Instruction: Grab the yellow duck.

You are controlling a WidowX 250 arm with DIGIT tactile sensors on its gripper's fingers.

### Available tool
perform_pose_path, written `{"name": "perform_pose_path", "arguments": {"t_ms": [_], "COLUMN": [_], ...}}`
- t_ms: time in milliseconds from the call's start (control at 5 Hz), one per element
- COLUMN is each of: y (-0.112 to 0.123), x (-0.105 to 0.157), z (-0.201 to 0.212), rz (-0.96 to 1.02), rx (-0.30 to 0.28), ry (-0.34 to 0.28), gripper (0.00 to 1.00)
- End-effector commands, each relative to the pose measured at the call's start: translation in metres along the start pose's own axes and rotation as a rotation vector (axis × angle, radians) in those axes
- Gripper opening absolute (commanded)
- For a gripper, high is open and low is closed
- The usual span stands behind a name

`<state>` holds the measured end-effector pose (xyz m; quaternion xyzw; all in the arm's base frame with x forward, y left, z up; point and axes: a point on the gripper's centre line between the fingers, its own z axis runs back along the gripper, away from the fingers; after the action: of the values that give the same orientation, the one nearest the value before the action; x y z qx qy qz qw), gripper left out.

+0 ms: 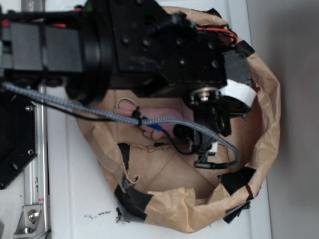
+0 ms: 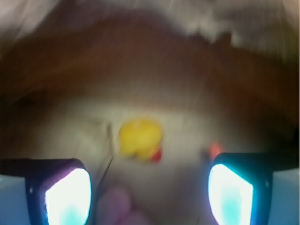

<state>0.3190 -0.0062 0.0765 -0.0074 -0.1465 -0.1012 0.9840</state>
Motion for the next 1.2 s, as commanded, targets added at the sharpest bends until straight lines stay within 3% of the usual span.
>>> {"name": "perform_pose_path", "arguments": {"t_ms": [0, 200, 400, 600, 800, 1000], "y": [-0.038, -0.058, -0.064, -0.053, -0.039, -0.038], "x": [0.009, -0.004, -0.011, -0.007, 0.006, -0.002], "z": [-0.034, -0.038, -0.045, -0.044, 0.000, 0.052], "rz": [-0.099, -0.099, -0.109, -0.082, 0.047, 0.156], "rx": [-0.036, -0.097, -0.073, -0.048, -0.097, -0.100], "ry": [0.043, 0.040, 0.052, 0.050, 0.054, 0.182], "gripper": [0.00, 0.00, 0.00, 0.00, 0.00, 0.00]}}
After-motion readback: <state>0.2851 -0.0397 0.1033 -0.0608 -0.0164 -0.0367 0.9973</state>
